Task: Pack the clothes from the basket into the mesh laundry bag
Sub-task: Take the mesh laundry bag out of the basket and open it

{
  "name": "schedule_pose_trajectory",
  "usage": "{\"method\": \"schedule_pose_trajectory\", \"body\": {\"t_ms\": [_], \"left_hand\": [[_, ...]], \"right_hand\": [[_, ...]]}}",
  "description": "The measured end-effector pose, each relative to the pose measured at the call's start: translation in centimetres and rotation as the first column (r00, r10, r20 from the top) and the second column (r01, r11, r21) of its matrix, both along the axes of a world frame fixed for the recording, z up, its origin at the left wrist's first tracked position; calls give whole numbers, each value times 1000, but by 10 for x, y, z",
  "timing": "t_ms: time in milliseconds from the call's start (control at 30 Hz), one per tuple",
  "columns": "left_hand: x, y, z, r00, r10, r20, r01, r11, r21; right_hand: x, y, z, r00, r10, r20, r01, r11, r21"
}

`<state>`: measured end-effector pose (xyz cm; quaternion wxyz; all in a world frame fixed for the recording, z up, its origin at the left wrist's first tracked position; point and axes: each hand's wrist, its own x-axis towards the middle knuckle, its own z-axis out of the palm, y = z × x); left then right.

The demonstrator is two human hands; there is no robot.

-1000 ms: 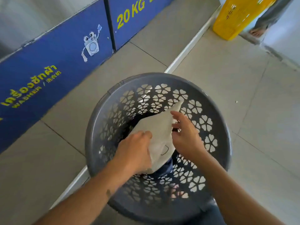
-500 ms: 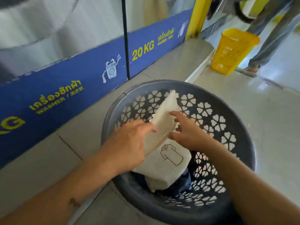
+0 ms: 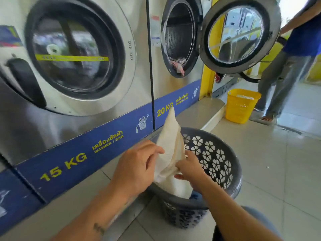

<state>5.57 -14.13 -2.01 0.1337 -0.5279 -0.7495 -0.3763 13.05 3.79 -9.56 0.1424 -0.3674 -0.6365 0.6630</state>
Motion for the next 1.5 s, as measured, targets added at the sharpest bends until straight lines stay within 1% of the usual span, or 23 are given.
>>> {"method": "schedule_pose_trajectory", "body": {"t_ms": [33, 100, 167, 233, 300, 400, 500, 567, 633, 667, 767, 833, 867, 933, 1000, 1067, 1133, 1200, 1267, 1300, 1367, 1433, 1500], "left_hand": [[3, -11, 9, 999, 38, -13, -37, 999, 12], [5, -31, 24, 992, 125, 14, -124, 991, -39], [7, -55, 43, 973, 187, 138, -170, 977, -130], [11, -74, 63, 934, 214, 286, -169, 970, -174], [15, -99, 78, 898, 257, 358, -196, 961, -197], [14, -134, 87, 881, 337, 333, -280, 937, -207], [19, -168, 87, 867, 411, 282, -356, 907, -226], [23, -188, 81, 840, 476, 259, -407, 870, -278], [26, -200, 68, 796, 558, 236, -451, 805, -385], [26, -203, 57, 767, 604, 217, -466, 757, -459], [22, -199, 24, 698, 711, 83, -485, 554, -676], [16, -188, 4, 688, 724, 40, -470, 487, -736], [11, -182, -7, 695, 718, 40, -456, 484, -747], [2, -166, -26, 732, 679, 49, -420, 507, -753], [-7, -149, -45, 764, 641, 70, -397, 553, -732], [-14, -130, -61, 778, 614, 132, -366, 615, -699], [-21, -110, -74, 788, 591, 176, -341, 655, -674], [-26, -91, -84, 791, 581, 195, -317, 660, -681], [-33, -75, -92, 781, 585, 220, -289, 650, -703], [-36, -67, -94, 779, 585, 226, -272, 640, -718], [-44, -53, -96, 788, 576, 218, -247, 620, -745], [-51, -42, -97, 795, 569, 210, -239, 612, -754], [-57, -34, -100, 798, 563, 213, -221, 603, -767]], "right_hand": [[0, -10, 12, 999, 9, -49, -6, 998, 58], [2, -33, 41, 987, 81, -139, -58, 985, 162], [7, -54, 66, 958, 207, -198, -154, 954, 257], [12, -72, 84, 920, 333, -209, -257, 912, 321], [20, -96, 99, 871, 448, -202, -365, 864, 346], [29, -125, 101, 806, 564, -179, -497, 810, 311], [28, -152, 82, 765, 627, -147, -587, 773, 239], [26, -169, 60, 740, 669, -72, -637, 731, 244], [22, -179, 34, 714, 700, 36, -678, 676, 288], [20, -181, 22, 703, 705, 93, -694, 650, 309], [18, -177, -5, 685, 686, 245, -723, 600, 341], [17, -170, -18, 683, 652, 329, -728, 567, 386], [16, -165, -24, 693, 621, 367, -719, 554, 420], [12, -155, -34, 697, 560, 448, -715, 496, 493], [8, -144, -39, 684, 519, 513, -727, 425, 539], [1, -133, -41, 674, 488, 554, -734, 354, 580], [-7, -117, -37, 684, 472, 555, -714, 280, 642], [-13, -95, -28, 721, 472, 508, -657, 230, 718], [-19, -68, -22, 765, 472, 439, -586, 226, 778], [-22, -53, -22, 780, 457, 427, -571, 244, 784], [-32, -21, -27, 791, 401, 462, -588, 293, 753], [-44, 9, -45, 748, 358, 558, -660, 317, 681], [-56, 31, -70, 634, 332, 699, -773, 299, 559]]}}
